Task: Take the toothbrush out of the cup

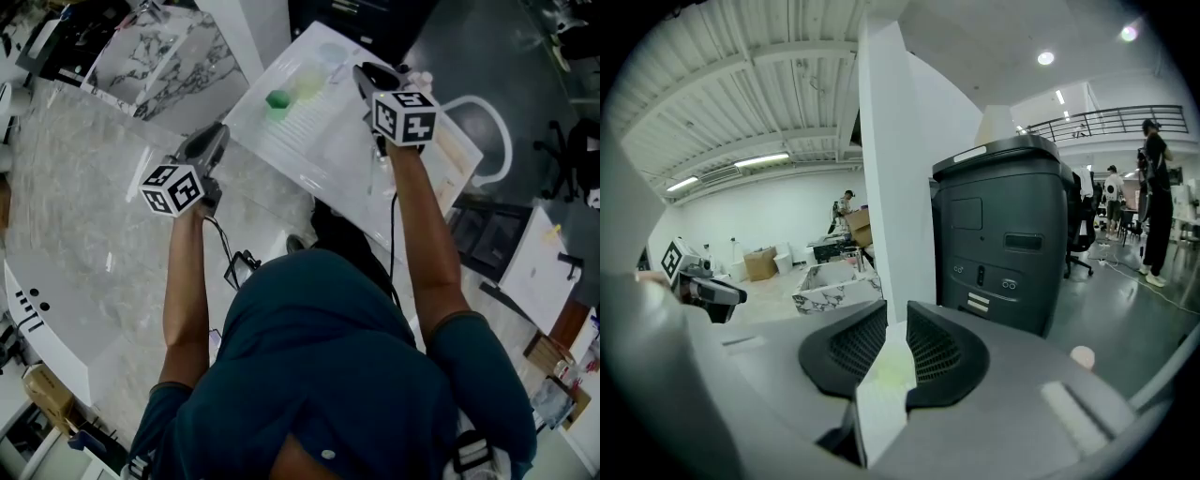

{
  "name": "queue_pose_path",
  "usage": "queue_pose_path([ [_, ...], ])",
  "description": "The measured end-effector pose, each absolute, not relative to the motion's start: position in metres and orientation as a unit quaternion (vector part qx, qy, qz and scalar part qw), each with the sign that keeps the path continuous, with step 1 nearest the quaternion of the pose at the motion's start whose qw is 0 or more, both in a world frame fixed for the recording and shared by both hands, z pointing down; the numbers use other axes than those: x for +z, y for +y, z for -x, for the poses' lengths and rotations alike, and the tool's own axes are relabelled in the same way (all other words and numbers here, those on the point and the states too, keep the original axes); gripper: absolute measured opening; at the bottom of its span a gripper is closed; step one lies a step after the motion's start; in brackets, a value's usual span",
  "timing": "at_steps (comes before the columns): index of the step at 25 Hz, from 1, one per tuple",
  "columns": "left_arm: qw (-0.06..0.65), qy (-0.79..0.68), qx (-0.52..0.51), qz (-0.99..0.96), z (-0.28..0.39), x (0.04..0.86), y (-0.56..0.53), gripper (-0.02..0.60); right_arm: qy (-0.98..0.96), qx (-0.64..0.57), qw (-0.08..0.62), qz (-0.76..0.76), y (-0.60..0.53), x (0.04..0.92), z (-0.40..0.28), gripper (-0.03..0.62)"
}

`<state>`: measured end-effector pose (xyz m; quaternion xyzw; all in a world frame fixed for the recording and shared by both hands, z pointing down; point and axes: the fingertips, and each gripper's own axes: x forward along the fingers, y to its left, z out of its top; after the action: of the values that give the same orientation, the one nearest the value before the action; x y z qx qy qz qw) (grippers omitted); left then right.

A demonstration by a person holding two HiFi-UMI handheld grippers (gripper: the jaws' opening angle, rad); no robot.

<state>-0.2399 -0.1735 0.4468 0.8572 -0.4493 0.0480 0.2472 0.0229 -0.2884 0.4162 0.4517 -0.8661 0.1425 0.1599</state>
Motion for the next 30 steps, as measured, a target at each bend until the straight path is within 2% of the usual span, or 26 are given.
queue_pose_path([
  [30,0.271,-0.460,0.061,-0.843,0.229,0.472,-0.186,0.055,-0.838,0.214,0.148,-0.479,-0.349,0.465,-0.053,0.075],
])
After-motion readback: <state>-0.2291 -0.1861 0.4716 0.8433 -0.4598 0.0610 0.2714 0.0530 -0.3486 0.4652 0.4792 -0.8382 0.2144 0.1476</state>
